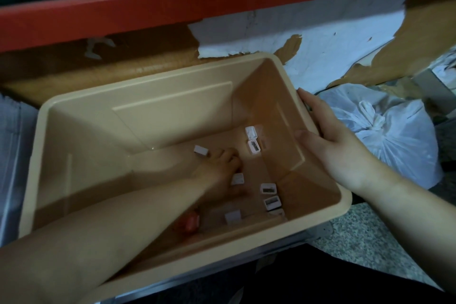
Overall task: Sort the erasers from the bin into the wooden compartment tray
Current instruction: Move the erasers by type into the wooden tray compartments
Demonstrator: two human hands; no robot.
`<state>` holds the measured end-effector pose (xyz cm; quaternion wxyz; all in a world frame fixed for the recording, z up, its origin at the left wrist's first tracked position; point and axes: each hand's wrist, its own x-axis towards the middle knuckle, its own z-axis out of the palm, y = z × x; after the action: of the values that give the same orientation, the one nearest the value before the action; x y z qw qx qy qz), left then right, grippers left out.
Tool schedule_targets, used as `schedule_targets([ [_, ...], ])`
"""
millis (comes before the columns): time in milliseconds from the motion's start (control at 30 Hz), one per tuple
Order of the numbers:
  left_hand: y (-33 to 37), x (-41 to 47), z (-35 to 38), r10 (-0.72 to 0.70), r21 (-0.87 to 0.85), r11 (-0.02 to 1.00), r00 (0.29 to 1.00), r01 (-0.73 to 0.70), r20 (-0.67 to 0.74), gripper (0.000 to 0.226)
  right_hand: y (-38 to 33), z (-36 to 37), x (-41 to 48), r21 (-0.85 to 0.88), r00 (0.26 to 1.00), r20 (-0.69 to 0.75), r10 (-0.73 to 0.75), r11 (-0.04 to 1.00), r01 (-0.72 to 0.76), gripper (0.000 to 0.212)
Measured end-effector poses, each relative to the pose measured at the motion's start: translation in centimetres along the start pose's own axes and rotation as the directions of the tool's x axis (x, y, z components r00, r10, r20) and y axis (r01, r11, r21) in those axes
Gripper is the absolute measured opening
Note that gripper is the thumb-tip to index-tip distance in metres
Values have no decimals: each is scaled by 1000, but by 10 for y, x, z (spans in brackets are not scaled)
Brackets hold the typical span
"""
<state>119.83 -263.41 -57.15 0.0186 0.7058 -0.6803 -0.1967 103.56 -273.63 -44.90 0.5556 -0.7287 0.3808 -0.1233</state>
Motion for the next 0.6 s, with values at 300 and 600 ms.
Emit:
schedule_targets([
  [300,-15,5,-7,-42,-274,961,999,42,8,36,3,0,0,3,1000,-8,10,1000,-10,58],
  [600,-15,-5,-38,-114,-294,951,992,95,-48,31,-2,1,-1,-59,999,-34,-4,998,2,57],
])
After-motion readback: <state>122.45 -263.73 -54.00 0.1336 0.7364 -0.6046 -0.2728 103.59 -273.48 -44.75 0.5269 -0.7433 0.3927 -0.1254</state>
